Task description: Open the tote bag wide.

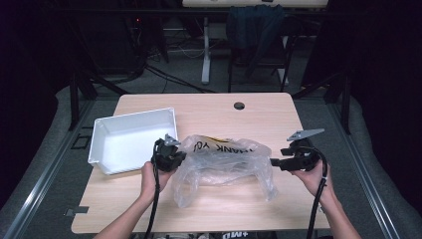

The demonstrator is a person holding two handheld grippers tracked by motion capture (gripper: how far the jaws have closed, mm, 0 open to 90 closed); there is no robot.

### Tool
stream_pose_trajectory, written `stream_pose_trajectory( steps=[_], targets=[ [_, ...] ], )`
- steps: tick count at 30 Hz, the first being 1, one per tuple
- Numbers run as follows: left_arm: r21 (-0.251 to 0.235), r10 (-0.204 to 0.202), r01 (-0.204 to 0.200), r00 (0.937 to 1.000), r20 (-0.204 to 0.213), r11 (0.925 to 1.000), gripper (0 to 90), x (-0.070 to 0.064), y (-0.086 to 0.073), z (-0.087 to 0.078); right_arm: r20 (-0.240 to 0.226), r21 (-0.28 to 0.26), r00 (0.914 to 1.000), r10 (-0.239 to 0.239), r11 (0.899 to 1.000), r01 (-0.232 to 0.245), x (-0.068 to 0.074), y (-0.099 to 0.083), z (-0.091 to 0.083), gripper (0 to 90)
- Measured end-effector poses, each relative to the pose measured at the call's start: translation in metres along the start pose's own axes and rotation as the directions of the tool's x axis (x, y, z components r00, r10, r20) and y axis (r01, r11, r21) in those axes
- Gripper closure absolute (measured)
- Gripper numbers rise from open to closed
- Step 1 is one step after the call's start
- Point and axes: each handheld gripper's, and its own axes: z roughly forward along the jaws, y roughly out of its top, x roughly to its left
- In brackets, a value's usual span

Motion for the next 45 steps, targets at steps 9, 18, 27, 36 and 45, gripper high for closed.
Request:
stream_pose_trajectory(
  steps=[9,18,27,36,45],
  targets=[
    [0.004,0.001,-0.001,1.0000,0.004,1.0000,84.9,0.000,0.000,0.000,-0.035,-0.108,0.9988,-0.034,0.994,0.030,0.017,0.017,-0.024,33.2],
    [0.010,0.014,-0.014,0.9998,0.014,0.9999,83.1,-0.001,0.001,-0.001,-0.113,-0.037,0.9825,-0.148,0.989,0.145,0.047,0.026,0.000,38.6],
    [-0.022,0.017,-0.015,0.9981,0.060,0.9996,64.3,0.002,0.000,-0.015,-0.055,0.034,0.9855,-0.161,0.986,0.163,0.046,0.029,0.034,89.4],
    [-0.095,0.059,-0.047,0.9903,0.126,0.9944,45.3,-0.006,0.002,-0.052,-0.062,0.022,0.9866,-0.151,0.988,0.152,0.045,0.029,0.035,89.8],
    [-0.026,0.222,-0.221,0.9669,0.126,0.9750,49.0,-0.047,0.002,-0.050,-0.041,0.009,0.9880,-0.149,0.989,0.149,0.044,0.031,0.036,89.8]
  ],
)
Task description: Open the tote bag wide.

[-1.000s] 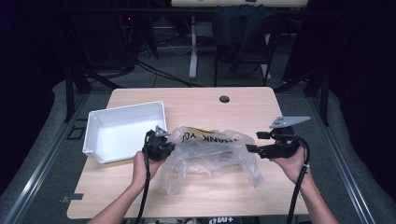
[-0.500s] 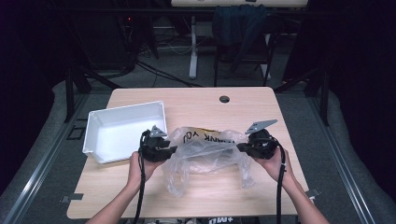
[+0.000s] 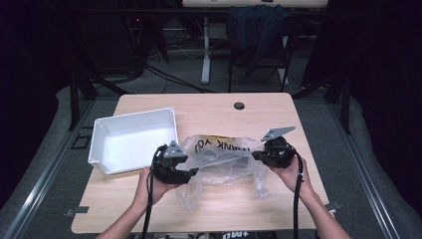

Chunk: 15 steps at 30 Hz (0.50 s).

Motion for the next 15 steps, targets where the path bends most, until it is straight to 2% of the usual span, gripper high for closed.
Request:
stream_pose_trajectory(
  steps=[2,6,8,12,15],
  targets=[
    [0.009,0.024,-0.024,0.9991,-0.035,0.9997,56.9,-0.002,-0.002,0.001,0.009,-0.002,0.9999,-0.007,1.000,0.007,0.002,0.001,-0.002,89.7],
    [0.009,0.041,-0.040,0.9935,-0.106,0.9991,69.4,-0.001,-0.002,0.005,0.035,-0.008,0.9993,-0.012,1.000,0.012,0.001,0.002,0.000,89.7],
    [0.008,0.042,-0.042,0.9907,-0.129,0.9991,71.2,0.002,0.000,0.009,0.045,-0.002,0.9989,-0.015,1.000,0.015,0.000,0.004,0.003,89.8],
    [-0.002,0.012,-0.012,0.9878,-0.155,0.9999,74.0,0.011,0.004,0.019,0.080,0.011,0.9964,-0.026,1.000,0.026,-0.001,0.005,0.007,89.7],
    [0.012,0.012,-0.010,0.9831,-0.183,0.9999,74.3,0.017,0.009,0.026,0.099,0.011,0.9948,-0.022,1.000,0.021,-0.006,0.006,0.009,89.6]
  ],
)
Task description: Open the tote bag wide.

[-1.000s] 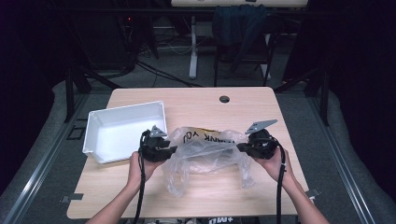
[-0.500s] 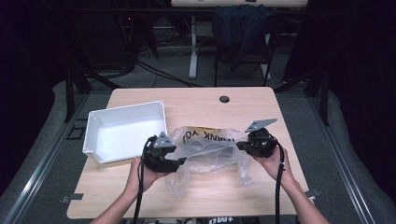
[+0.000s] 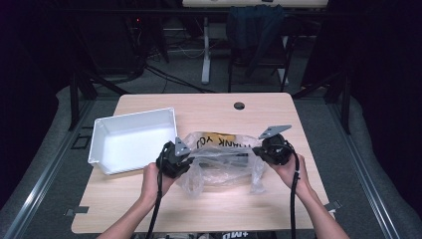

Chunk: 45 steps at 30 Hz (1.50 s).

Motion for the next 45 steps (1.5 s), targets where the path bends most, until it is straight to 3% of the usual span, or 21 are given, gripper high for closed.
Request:
stream_pose_trajectory(
  steps=[4,12,15,20,21,25,30,32,39,42,45],
  targets=[
    [0.016,-0.017,0.017,0.9994,-0.030,0.9997,74.5,0.005,0.001,0.009,0.024,0.017,0.9997,-0.005,1.000,0.005,-0.005,0.006,0.010,89.7],
    [0.060,-0.062,0.065,0.9972,-0.041,0.9961,73.0,0.014,-0.008,0.024,0.048,0.075,0.9988,-0.005,0.997,0.001,-0.012,0.014,0.045,89.9],
    [0.084,-0.062,0.066,0.9970,-0.047,0.9943,73.0,0.013,-0.013,0.033,0.059,0.100,0.9983,-0.007,0.995,0.001,-0.014,0.013,0.057,89.9],
    [0.105,-0.099,0.103,0.9943,-0.037,0.9892,73.1,0.015,-0.018,0.047,0.059,0.112,0.9977,0.034,0.993,-0.041,-0.020,0.007,0.070,89.8],
    [0.113,-0.108,0.111,0.9937,-0.030,0.9874,73.8,0.015,-0.019,0.051,0.060,0.124,0.9979,0.025,0.992,-0.032,-0.022,0.007,0.071,89.8],
    [0.136,-0.149,0.146,0.9887,0.014,0.9800,76.2,0.016,-0.022,0.058,0.039,0.157,0.9971,0.065,0.985,-0.070,-0.025,0.003,0.076,89.9],
    [0.159,-0.165,0.151,0.9830,0.080,0.9756,80.4,0.014,-0.023,0.058,0.003,0.187,0.9967,0.081,0.979,-0.080,-0.027,-0.002,0.075,90.0],
    [0.165,-0.180,0.161,0.9779,0.107,0.9731,81.3,0.012,-0.025,0.058,-0.010,0.187,0.9958,0.091,0.979,-0.087,-0.028,-0.004,0.073,90.0],
    [0.190,-0.152,0.117,0.9721,0.179,0.9748,82.5,0.000,-0.027,0.052,-0.062,0.203,0.9929,0.101,0.975,-0.086,-0.028,-0.018,0.061,90.0],
    [0.206,-0.137,0.089,0.9633,0.231,0.9745,82.4,-0.005,-0.032,0.046,-0.090,0.216,0.9902,0.107,0.973,-0.085,-0.027,-0.022,0.056,90.0],
    [0.242,-0.119,0.048,0.9505,0.287,0.9690,81.4,-0.013,-0.037,0.039,-0.113,0.229,0.9892,0.094,0.971,-0.066,-0.020,-0.025,0.054,90.0]
  ],
)
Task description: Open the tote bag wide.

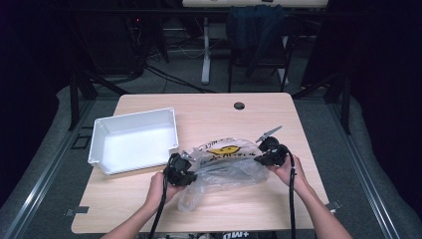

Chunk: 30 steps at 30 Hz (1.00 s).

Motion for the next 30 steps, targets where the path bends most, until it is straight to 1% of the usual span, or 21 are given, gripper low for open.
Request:
stream_pose_trajectory(
  steps=[2,5,7,8,9,10,11,12,14,15,16,18,19,20,21,22,23,26,27,29,30],
  targets=[
    [0.013,0.015,-0.015,0.9998,0.009,0.9998,80.4,-0.004,-0.001,-0.004,-0.002,0.035,0.9995,-0.033,0.999,0.033,0.007,-0.001,0.001,89.9],
    [-0.026,0.009,-0.008,0.9997,0.024,0.9996,74.8,-0.005,0.001,-0.014,0.005,0.048,0.9981,-0.061,0.997,0.061,0.016,-0.003,0.003,89.8],
    [-0.059,0.006,-0.005,0.9999,0.016,0.9983,70.0,-0.003,0.001,-0.022,0.014,0.046,0.9972,-0.073,0.996,0.072,0.017,-0.002,0.001,89.4],
    [-0.082,0.001,-0.002,1.0000,0.000,0.9967,68.0,-0.002,0.001,-0.026,0.026,0.044,0.9969,-0.074,0.996,0.072,0.016,-0.002,-0.001,89.1],
    [-0.110,-0.012,0.010,0.9998,-0.016,0.9939,66.4,-0.001,0.001,-0.029,0.019,0.005,0.9989,-0.043,0.999,0.042,0.016,-0.002,0.000,88.5],
    [-0.132,-0.022,0.017,0.9992,-0.032,0.9911,66.0,0.001,0.001,-0.032,0.023,0.017,0.9982,-0.056,0.998,0.056,0.014,-0.001,-0.003,87.8],
    [-0.158,-0.040,0.032,0.9983,-0.043,0.9869,66.1,0.004,0.001,-0.035,0.035,0.012,0.9979,-0.055,0.998,0.054,0.012,-0.001,-0.004,87.0],
    [-0.182,-0.060,0.050,0.9971,-0.047,0.9820,67.4,0.007,0.001,-0.037,0.035,0.001,0.9983,-0.046,0.999,0.046,0.011,-0.001,-0.005,85.7],
    [-0.222,-0.093,0.074,0.9927,-0.077,0.9723,69.7,0.012,0.001,-0.038,0.042,-0.019,0.9987,-0.030,0.999,0.031,0.008,-0.001,-0.008,84.5],
    [-0.232,-0.101,0.077,0.9905,-0.094,0.9697,71.6,0.014,0.002,-0.037,0.046,-0.031,0.9986,-0.026,0.999,0.028,0.007,-0.001,-0.010,84.6],
    [-0.238,-0.108,0.078,0.9873,-0.116,0.9680,73.6,0.015,0.003,-0.034,0.047,-0.044,0.9986,-0.022,0.999,0.024,0.007,0.000,-0.011,84.8],
    [-0.245,-0.121,0.084,0.9825,-0.141,0.9658,77.9,0.017,0.007,-0.028,0.074,-0.046,0.9971,-0.022,0.999,0.025,0.007,0.002,-0.010,85.6],
    [-0.237,-0.125,0.087,0.9809,-0.149,0.9676,79.5,0.018,0.009,-0.023,0.075,-0.038,0.9969,-0.022,0.999,0.025,0.007,0.003,-0.008,85.7],
    [-0.231,-0.126,0.087,0.9791,-0.160,0.9691,80.1,0.018,0.011,-0.018,0.093,-0.029,0.9954,-0.023,0.999,0.026,0.006,0.003,-0.005,85.7],
    [-0.219,-0.128,0.089,0.9768,-0.171,0.9717,81.1,0.019,0.013,-0.013,0.103,-0.040,0.9946,-0.008,0.999,0.012,0.007,0.003,-0.002,85.7],
    [-0.221,-0.132,0.092,0.9754,-0.176,0.9710,81.4,0.020,0.013,-0.011,0.109,-0.015,0.9939,-0.017,1.000,0.019,0.004,0.004,0.000,85.5],
    [-0.227,-0.141,0.098,0.9739,-0.178,0.9689,81.4,0.022,0.014,-0.010,0.107,-0.024,0.9943,-0.004,1.000,0.007,0.003,0.003,0.001,85.2],
    [-0.237,-0.163,0.120,0.9720,-0.169,0.9640,81.4,0.026,0.013,-0.007,0.109,-0.015,0.9939,0.010,1.000,-0.008,-0.002,0.003,0.003,83.0],
    [-0.233,-0.166,0.124,0.9712,-0.171,0.9646,81.4,0.027,0.014,-0.005,0.106,-0.021,0.9943,0.009,1.000,-0.006,-0.002,0.004,0.003,82.1],
    [-0.243,-0.174,0.126,0.9667,-0.187,0.9618,81.4,0.030,0.015,-0.003,0.116,-0.026,0.9931,0.017,1.000,-0.014,-0.002,0.004,0.001,78.4],
    [-0.236,-0.180,0.134,0.9658,-0.187,0.9625,81.4,0.032,0.015,-0.001,0.118,-0.031,0.9928,0.024,0.999,-0.020,-0.003,0.004,0.000,75.7]
  ],
)
